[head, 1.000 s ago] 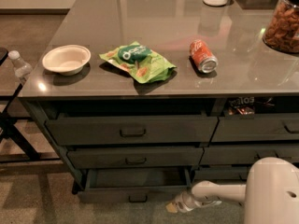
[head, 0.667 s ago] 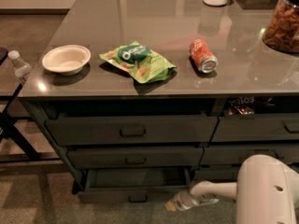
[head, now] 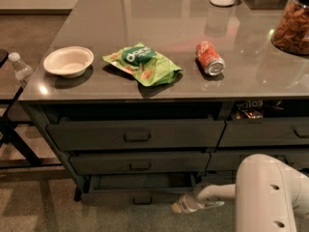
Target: Close bottom drawer
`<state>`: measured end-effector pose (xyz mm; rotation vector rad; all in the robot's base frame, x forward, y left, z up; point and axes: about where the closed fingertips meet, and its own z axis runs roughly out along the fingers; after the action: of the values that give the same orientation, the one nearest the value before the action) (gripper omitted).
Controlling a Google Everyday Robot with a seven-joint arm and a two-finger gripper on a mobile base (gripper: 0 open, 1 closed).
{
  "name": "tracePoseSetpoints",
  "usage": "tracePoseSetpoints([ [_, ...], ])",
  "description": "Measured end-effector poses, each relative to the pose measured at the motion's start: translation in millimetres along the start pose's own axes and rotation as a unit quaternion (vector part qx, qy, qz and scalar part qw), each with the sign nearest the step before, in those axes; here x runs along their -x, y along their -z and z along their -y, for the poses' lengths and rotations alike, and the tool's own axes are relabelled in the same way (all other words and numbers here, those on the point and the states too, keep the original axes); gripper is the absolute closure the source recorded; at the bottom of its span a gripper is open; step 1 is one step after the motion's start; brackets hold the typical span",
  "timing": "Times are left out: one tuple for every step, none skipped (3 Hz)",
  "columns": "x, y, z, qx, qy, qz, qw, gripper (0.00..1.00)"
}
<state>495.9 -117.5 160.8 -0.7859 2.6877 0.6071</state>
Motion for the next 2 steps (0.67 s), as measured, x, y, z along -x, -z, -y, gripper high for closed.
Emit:
tracePoseSetpoints([
  [25.1, 1.1, 17.0, -0.031, -0.001, 0.013, 0.9994, 1.0],
  [25.1, 1.0, 17.0, -0.031, -0.001, 0.013, 0.9994, 1.0],
])
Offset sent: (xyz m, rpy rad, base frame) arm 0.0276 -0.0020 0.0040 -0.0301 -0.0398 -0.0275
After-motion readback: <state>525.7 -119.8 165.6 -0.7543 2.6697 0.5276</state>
